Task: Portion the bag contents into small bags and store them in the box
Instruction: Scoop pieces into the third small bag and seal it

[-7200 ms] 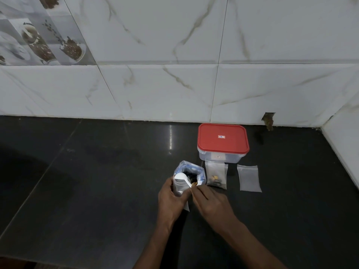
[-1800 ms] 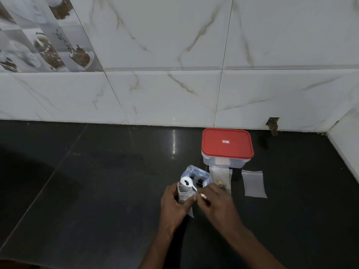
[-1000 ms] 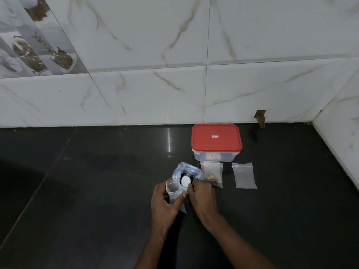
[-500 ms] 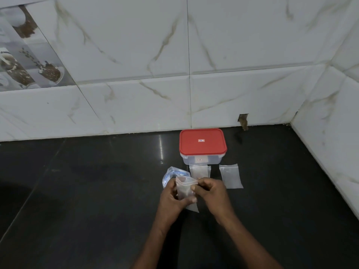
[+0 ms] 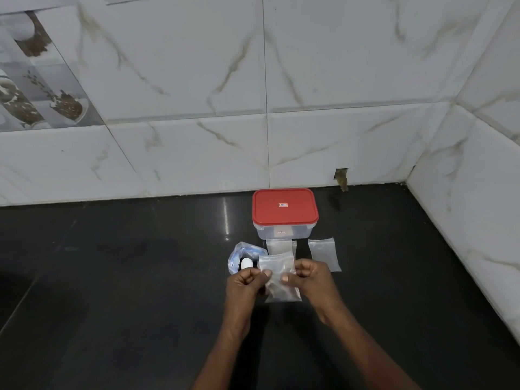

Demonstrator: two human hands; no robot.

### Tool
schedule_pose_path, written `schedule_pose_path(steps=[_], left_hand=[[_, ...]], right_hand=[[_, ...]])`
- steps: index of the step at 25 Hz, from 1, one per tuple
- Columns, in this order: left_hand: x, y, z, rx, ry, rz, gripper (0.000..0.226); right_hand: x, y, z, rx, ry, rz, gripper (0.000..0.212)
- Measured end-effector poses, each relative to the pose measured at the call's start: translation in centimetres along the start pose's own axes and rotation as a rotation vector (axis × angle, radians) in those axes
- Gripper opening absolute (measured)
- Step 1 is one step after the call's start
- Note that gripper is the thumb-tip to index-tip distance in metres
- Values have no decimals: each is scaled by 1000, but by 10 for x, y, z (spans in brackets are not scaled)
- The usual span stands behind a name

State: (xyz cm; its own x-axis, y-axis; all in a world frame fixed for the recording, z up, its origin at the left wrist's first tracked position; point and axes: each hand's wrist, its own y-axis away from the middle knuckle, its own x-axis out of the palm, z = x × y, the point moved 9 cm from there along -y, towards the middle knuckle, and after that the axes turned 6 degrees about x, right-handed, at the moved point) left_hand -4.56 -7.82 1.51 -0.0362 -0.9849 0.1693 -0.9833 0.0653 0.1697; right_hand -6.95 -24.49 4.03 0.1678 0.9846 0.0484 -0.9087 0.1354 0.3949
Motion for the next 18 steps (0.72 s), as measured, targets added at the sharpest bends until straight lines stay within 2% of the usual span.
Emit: schedule_pose_path(steps=[4, 8, 10, 18], left_hand=[[0, 4, -2, -22, -20, 24, 21], [7, 5, -2, -56, -2, 62, 14], [8, 1, -5, -53, 11, 46, 8], [22, -3, -2, -116, -8, 69, 14]], right_hand=[[-4, 4, 4, -33, -118, 10, 16], [-6, -2, 2, -44, -119, -56, 5], [-8, -4, 1, -38, -98, -69, 5], [-4, -14, -4, 4, -61, -57, 10]])
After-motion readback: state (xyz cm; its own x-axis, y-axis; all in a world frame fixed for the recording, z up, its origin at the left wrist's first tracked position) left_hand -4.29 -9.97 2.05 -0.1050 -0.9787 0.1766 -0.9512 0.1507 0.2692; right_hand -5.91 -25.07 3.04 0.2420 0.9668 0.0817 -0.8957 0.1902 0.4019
